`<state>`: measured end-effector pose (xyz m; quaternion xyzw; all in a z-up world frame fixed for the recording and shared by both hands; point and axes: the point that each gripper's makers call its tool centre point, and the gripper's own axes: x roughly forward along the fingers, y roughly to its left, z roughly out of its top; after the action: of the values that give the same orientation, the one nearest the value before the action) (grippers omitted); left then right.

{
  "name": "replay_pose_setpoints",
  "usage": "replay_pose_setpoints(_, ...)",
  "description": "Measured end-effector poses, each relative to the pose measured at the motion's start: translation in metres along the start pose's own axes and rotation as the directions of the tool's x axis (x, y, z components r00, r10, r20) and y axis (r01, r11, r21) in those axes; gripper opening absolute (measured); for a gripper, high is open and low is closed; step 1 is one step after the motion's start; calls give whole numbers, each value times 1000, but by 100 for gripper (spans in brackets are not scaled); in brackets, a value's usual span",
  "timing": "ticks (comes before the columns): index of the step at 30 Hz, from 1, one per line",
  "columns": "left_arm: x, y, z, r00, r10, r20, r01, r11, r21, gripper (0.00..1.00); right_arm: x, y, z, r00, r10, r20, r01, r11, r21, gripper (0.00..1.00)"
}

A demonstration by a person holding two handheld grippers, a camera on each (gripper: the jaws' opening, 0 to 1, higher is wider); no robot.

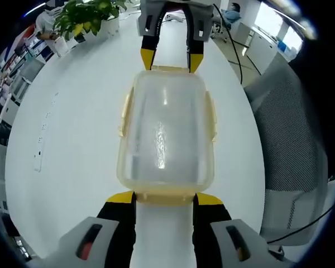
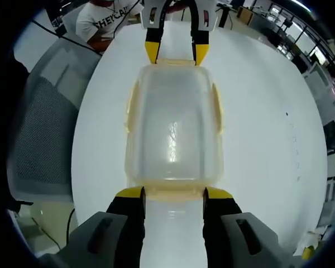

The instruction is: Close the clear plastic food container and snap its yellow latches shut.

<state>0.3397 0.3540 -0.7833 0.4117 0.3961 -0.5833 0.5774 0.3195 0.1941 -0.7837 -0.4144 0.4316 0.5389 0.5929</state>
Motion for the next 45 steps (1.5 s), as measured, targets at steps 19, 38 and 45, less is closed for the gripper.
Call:
replay_pose_setpoints(19, 11, -1, 29, 1000, -15, 12, 15, 1000, 12, 34, -10, 1, -29, 1000, -9, -12, 9, 1000, 11, 37)
replay_pose_setpoints(38, 17, -4, 31, 1000, -28, -2, 28, 1000, 6, 35, -3, 5, -36, 1000, -5, -13, 5, 1000, 12, 37)
replay_pose_setpoints(45, 17, -4, 28, 999, -43, -9, 43, 999, 0, 35, -1, 7, -35, 1000, 4, 3, -4, 999, 31, 37)
